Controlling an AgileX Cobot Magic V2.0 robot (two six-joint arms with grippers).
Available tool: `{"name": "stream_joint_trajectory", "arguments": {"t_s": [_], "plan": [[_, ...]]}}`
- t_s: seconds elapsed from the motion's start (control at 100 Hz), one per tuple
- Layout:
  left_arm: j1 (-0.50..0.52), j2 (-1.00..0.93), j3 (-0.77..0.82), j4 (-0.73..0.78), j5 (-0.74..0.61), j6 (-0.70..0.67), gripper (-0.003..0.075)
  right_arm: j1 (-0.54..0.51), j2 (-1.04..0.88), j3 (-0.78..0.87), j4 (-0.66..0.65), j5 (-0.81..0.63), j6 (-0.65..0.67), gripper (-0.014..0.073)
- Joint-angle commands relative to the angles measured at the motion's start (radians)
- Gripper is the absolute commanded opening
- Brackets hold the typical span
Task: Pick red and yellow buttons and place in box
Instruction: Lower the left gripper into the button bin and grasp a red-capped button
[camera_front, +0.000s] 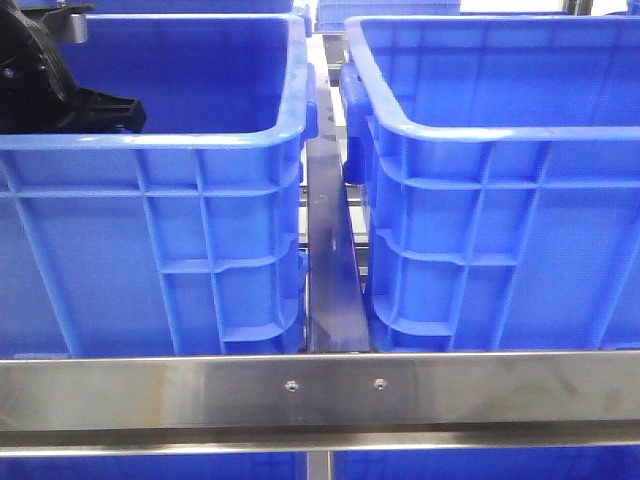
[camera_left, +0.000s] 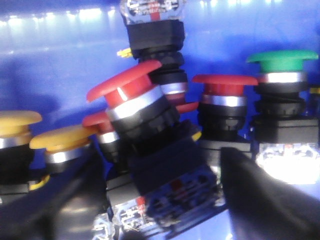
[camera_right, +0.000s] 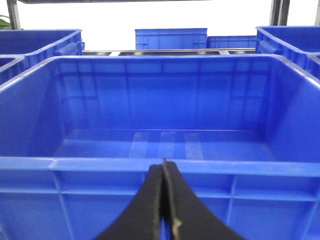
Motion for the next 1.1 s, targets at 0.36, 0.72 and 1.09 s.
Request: {"name": "stream_joint_trajectory", "arguments": {"t_s": [0.36,0.72,1.09], "plan": [[-0.008,-0.05,-0.031,-0.003,-0.033,-0.01,0.0039,-0.003,-0.022,-0.004,0.0,-0.083,-0.004,-0.0068],[-0.066,-0.239,-0.031,0.077,0.005,0.001,0.0022,-0.003,-0.022,-0.004,0.0,-0.083,-0.004,-0.0068],[-0.236,-0.539,0.044,0.094,0.027,0.027,0.0021,-0.003,-0.022,-0.004,0.0,-0.083,-0.004,-0.0068]]}}
